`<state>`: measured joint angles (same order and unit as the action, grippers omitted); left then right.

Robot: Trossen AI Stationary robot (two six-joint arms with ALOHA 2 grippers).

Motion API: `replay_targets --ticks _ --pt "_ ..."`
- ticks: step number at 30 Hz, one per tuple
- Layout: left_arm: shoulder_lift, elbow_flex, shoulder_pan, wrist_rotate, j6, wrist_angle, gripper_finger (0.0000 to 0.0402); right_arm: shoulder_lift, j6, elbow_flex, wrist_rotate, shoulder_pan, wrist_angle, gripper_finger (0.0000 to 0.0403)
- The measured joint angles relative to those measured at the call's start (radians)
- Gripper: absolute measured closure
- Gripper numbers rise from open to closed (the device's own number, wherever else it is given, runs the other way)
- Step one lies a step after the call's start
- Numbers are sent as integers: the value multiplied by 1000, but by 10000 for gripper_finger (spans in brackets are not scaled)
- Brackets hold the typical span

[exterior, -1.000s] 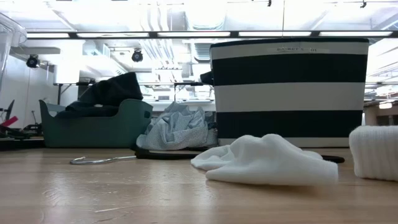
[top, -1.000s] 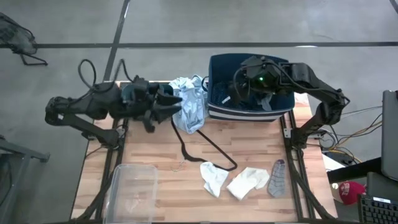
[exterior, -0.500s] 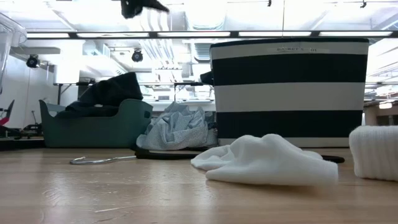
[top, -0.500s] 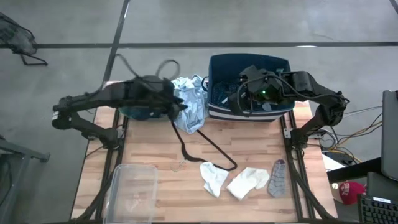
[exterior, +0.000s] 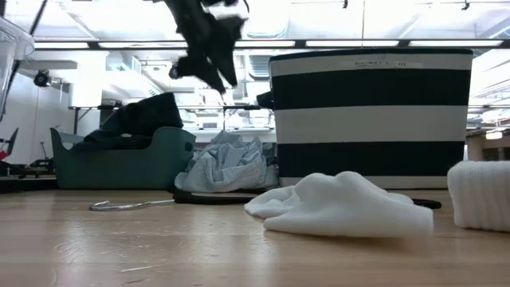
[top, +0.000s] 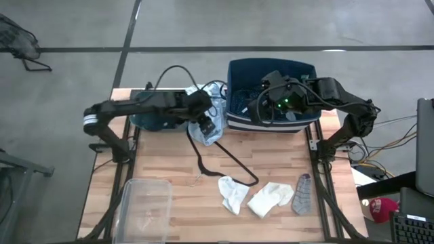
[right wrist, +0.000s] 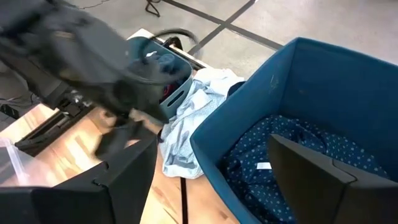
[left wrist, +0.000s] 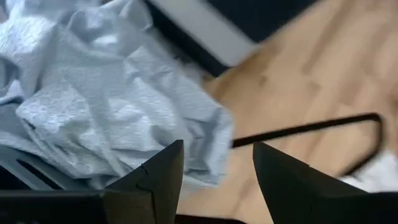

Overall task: Pick & Place Cloths
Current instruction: Put the white shirt into the blue bin

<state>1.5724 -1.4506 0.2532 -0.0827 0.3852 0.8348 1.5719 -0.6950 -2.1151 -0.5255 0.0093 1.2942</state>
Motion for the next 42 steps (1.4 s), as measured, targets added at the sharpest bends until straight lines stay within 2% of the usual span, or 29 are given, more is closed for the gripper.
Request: replay_targets --ticks 7,21,25,30,31,36,42 --pt "136 0 51 0 -26 -9 204 0 22 0 7 0 2 117" --pt "322 -1 73 -27 -67 -39 208 -1 50 0 11 6 9 83" --pt "325 -1 73 -23 -78 -33 248 -1 64 0 11 6 9 81" --pt "317 -1 73 37 -156 -33 374 -1 71 0 11 6 9 98" --pt "315 -1 73 48 -174 -32 386 -1 71 0 11 6 9 103" --pt "285 -1 71 67 -174 3 396 -1 71 0 10 6 9 124" --pt "127 0 63 69 -174 66 398 -1 71 0 10 6 9 146"
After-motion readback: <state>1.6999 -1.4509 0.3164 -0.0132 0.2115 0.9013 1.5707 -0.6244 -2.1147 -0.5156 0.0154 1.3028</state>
